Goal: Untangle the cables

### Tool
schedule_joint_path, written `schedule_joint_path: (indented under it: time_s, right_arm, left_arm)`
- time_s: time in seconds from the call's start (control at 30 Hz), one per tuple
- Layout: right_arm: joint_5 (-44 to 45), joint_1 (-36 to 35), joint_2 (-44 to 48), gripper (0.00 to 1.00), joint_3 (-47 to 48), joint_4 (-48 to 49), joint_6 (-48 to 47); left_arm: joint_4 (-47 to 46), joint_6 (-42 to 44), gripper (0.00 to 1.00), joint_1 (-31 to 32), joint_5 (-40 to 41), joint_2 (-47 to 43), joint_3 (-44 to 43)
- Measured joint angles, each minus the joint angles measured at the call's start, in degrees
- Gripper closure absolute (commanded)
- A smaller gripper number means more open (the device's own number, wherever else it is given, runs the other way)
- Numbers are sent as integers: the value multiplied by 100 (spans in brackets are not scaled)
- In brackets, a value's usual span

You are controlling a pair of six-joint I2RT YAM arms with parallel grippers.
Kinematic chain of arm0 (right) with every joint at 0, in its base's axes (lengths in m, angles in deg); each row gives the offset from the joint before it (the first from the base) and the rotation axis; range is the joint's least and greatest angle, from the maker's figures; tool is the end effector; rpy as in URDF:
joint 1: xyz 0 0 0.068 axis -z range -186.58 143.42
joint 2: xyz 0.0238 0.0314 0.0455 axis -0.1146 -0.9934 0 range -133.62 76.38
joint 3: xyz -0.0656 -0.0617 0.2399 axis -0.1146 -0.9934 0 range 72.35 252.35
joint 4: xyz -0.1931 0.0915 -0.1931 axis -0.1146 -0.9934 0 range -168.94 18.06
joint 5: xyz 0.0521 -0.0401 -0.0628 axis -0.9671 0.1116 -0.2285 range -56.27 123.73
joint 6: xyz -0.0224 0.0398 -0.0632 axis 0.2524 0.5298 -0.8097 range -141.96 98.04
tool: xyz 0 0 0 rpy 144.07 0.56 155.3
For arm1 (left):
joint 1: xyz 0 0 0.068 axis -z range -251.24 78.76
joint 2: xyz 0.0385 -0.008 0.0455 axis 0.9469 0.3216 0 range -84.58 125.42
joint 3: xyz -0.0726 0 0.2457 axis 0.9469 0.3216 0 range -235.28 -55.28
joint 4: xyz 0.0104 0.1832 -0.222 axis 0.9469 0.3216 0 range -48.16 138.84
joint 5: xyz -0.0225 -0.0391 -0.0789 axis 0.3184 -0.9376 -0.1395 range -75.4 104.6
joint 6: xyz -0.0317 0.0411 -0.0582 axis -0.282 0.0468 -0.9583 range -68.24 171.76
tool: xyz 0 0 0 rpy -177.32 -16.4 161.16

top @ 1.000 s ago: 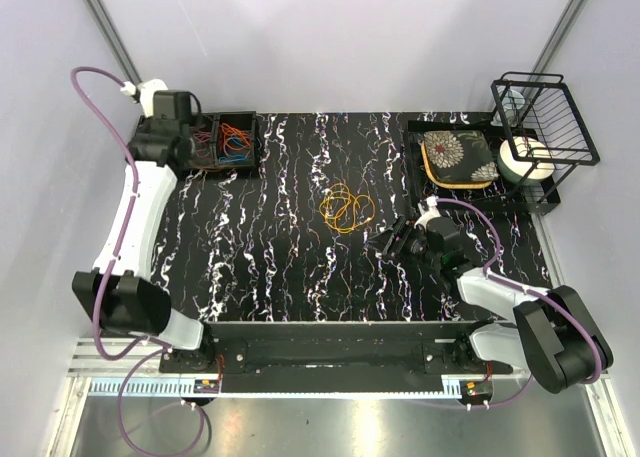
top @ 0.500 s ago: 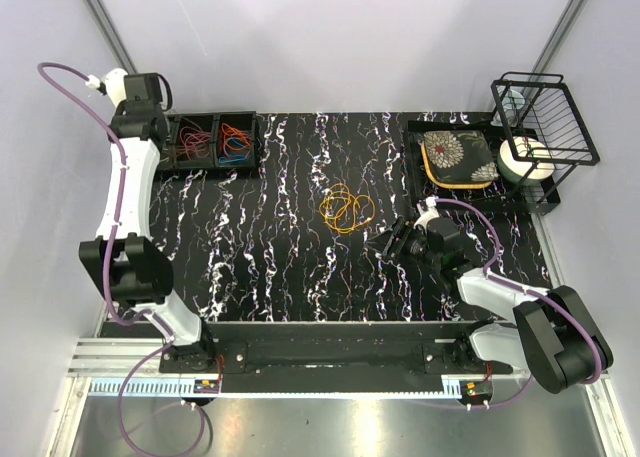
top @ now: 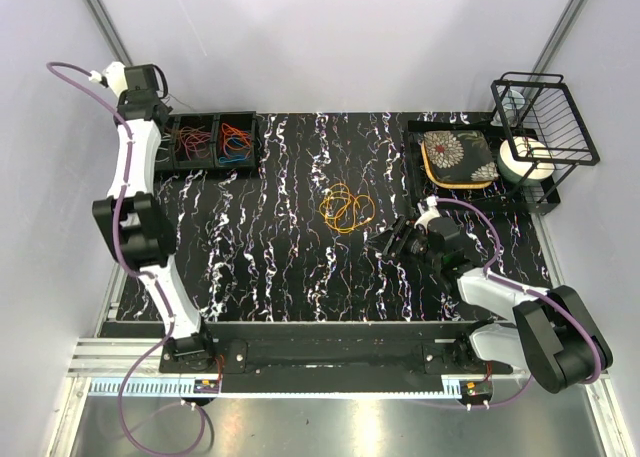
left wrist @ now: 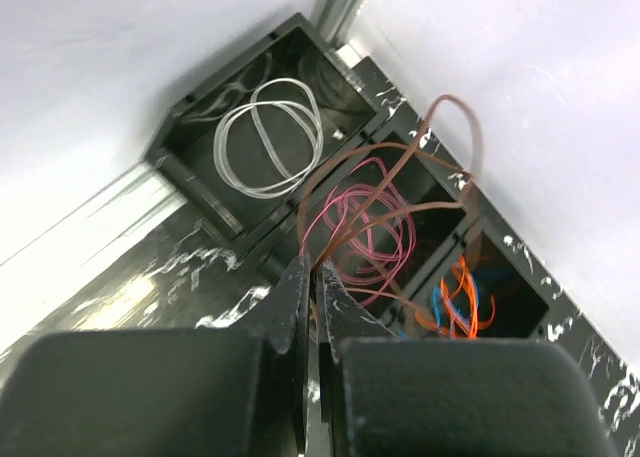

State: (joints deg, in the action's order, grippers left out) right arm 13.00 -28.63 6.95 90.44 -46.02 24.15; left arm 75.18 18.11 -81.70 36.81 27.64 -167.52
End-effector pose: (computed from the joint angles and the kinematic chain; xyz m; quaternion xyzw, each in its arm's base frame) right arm 0.2451 0.1247 0.1103 0.0793 0.8333 0.4204 0.3500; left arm 0.4869 0.1155 0.3276 -0.4091 0.7661 0.0725 0.4904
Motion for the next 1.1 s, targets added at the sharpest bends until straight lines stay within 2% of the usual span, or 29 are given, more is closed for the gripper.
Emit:
schedule_joint_path:
  time_s: [0.23, 0.43, 0.63, 0.8, 1.1]
  right_arm:
    - [-44, 46, -90, 30, 0, 48, 0]
    - [-142, 83, -151, 30, 0, 109, 0]
    - [-149, 87, -188, 30, 0, 131, 0]
    - [-151, 111, -190, 30, 0, 136, 0]
    - [-157, 122, -190, 30, 0, 175, 0]
  left_arm:
    - [-474, -170, 100, -116, -437, 951, -212]
    - [-688, -249, 100, -122, -734, 1432, -216]
    - [-1032, -369, 100, -120, -1141, 1493, -136]
    - [-1340, -529, 100, -87, -1421, 1493, 289]
    - [-1180, -592, 100, 7, -1108, 1515, 525]
